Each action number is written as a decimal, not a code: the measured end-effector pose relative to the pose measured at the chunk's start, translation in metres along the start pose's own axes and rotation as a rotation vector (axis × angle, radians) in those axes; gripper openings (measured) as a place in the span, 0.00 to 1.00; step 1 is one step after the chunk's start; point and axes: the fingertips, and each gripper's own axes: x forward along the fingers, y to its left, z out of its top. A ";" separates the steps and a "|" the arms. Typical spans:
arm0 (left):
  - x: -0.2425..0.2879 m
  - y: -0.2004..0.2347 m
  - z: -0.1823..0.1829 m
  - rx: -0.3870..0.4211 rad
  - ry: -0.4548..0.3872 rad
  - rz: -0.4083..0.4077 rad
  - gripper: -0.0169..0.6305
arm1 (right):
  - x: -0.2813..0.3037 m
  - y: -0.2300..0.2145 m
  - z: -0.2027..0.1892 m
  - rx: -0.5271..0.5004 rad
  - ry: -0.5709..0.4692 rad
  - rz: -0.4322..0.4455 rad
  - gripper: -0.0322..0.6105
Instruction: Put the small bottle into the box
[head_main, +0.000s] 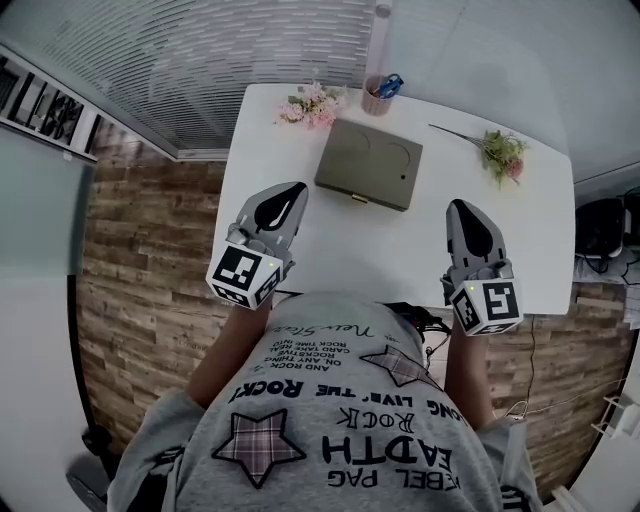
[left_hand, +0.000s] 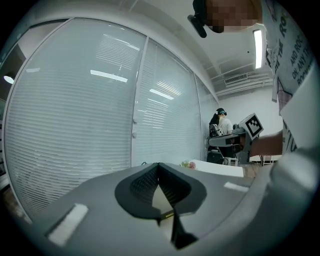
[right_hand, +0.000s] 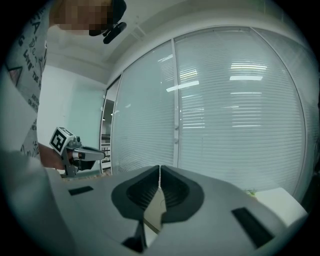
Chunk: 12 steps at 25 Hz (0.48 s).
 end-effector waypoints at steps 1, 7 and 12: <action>0.000 0.001 0.000 -0.003 0.000 0.000 0.04 | 0.000 0.000 0.000 0.000 0.001 -0.002 0.08; 0.002 0.002 0.000 -0.002 -0.008 -0.013 0.04 | 0.003 -0.001 -0.003 -0.011 0.023 -0.002 0.08; 0.003 0.005 -0.003 -0.003 0.000 -0.014 0.04 | 0.006 -0.001 -0.001 -0.014 0.019 -0.010 0.08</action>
